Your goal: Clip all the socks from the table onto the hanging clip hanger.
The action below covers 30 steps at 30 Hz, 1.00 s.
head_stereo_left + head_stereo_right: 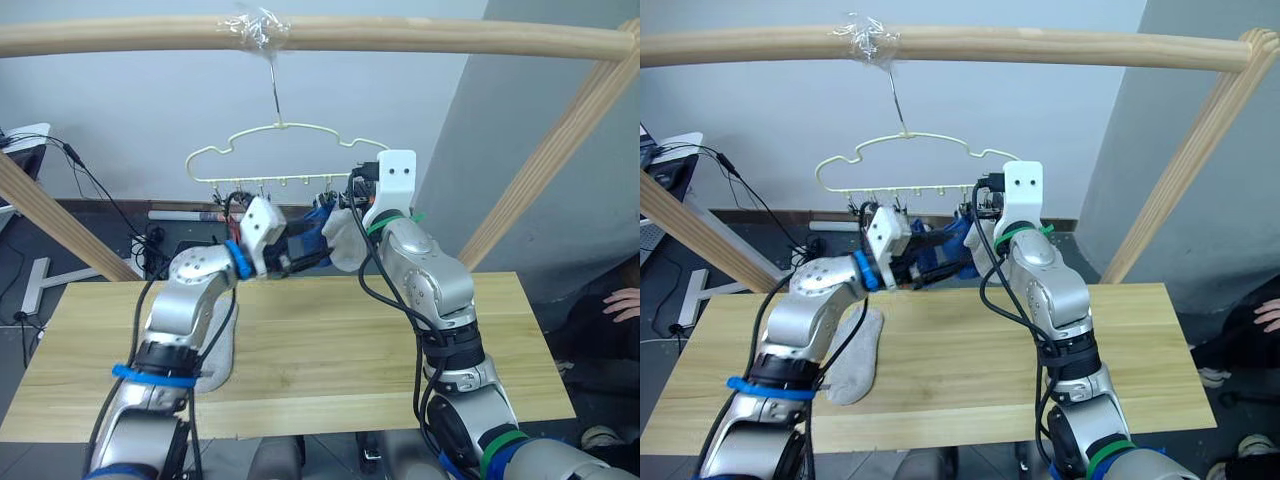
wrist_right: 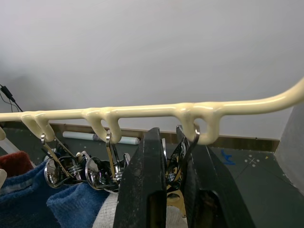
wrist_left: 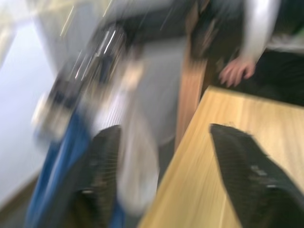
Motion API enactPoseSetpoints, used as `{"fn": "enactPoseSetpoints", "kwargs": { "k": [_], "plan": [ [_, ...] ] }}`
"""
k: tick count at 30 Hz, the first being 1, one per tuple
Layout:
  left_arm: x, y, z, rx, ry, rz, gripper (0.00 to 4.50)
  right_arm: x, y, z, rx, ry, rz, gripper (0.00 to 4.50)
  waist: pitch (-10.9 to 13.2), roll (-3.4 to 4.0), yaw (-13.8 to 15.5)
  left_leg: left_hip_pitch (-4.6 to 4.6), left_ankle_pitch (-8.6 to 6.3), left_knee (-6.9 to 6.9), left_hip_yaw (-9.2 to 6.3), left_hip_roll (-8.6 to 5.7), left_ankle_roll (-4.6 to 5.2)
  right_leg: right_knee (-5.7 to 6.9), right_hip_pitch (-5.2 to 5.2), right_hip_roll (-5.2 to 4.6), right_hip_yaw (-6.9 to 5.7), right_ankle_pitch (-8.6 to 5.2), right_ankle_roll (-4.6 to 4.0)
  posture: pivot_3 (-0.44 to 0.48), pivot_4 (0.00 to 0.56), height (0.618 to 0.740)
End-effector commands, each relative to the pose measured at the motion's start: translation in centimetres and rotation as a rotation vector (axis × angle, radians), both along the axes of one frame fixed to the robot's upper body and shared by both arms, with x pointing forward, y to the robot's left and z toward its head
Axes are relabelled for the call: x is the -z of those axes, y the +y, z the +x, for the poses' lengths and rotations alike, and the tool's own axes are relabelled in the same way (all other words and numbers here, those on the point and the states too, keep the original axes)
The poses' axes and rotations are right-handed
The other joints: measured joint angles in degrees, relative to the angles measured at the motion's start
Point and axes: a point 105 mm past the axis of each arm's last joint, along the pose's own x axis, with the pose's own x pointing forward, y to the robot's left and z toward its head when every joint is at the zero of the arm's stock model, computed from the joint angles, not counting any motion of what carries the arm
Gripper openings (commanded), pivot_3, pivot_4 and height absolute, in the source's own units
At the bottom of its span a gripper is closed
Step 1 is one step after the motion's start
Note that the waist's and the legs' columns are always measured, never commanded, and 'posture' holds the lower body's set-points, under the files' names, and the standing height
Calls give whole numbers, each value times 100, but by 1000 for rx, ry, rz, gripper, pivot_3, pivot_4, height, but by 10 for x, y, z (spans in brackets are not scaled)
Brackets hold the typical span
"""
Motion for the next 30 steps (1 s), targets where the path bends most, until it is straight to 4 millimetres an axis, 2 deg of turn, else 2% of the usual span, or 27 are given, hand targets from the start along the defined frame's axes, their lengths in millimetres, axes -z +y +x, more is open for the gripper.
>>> {"fn": "enactPoseSetpoints", "kwargs": {
  "k": [1, 3, 5, 6, 8, 9, 12, 16, 20, 22, 25, 30],
  "plan": [
    [11, 28, -1, -134, 29, 36, 4500, -28, 8, -7, -32, -94, 38, 82, 0, 1, 23, -2, 0, 0, -3, -1, 0, 1, 0, 0, -3, 0, 0, -50, 215, 701],
    [41, 68, 4, -392, 135, 42, 4500, -27, 7, -7, -35, -94, 33, 82, 0, 0, 37, -3, 0, 1, -4, -2, 0, 0, 0, -1, -3, 0, 0, -45, 217, 701],
    [66, 98, 0, -613, 237, 17, 4500, -26, 6, -7, -40, -93, 28, 82, 0, 0, 48, -1, 0, 2, -2, -5, 0, 0, 2, -6, -2, 0, 0, -41, 216, 701],
    [75, 104, -4, -675, 269, 11, 4500, -26, 6, -7, -42, -92, 26, 82, 0, 0, 43, 0, 0, 2, 0, -6, 0, -2, 2, -8, -1, 0, 0, -39, 218, 701],
    [83, 108, -9, -726, 295, 10, 4500, -25, 5, -7, -44, -91, 25, 82, 0, 0, 47, -3, 0, 2, 1, -6, 1, -3, 0, -9, -1, 0, 1, -37, 220, 701],
    [85, 114, -8, -796, 318, -39, 4500, -25, 5, -7, -45, -90, 25, 82, 1, 1, 59, -5, 0, 1, -2, -6, 0, -4, -1, -10, -4, 0, 1, -36, 219, 701],
    [97, 128, -9, -922, 370, -35, 4500, -25, 5, -7, -48, -86, 24, 82, 0, -1, 116, -8, 0, 1, -9, -5, 0, -4, -1, -10, -12, 0, 0, -32, 220, 701],
    [114, 119, -10, -909, 475, -38, 4500, -26, 8, -8, -59, -86, 21, 82, -1, -2, 134, -2, 0, 1, -3, -5, 0, 0, 1, -10, -8, 0, 0, -30, 219, 701],
    [130, 128, -18, -984, 557, 20, 4500, -26, 8, -8, -59, -85, 22, 82, -1, -2, 123, -3, 0, 1, -2, -4, 0, 0, 0, -9, -8, 0, 0, -30, 219, 701],
    [140, 118, -26, -925, 635, 31, 4500, -26, 7, -8, -58, -83, 23, 82, -1, -2, 122, -2, 0, 0, -3, -4, 0, 0, 0, -9, -8, 0, 0, -30, 219, 701],
    [138, 121, -24, -924, 614, 51, 3902, -25, 10, -8, -66, -72, 40, 82, -1, -1, 120, 3, 0, 0, 0, -5, 0, 1, 2, -10, -4, 0, 0, -38, 218, 701],
    [135, 126, -22, -922, 575, 89, 2477, -26, 12, -8, -71, -62, 66, 82, -1, -1, 122, 4, 0, 0, -1, -5, 0, 1, 3, -9, -5, 0, 0, -40, 216, 701]
  ]
}}
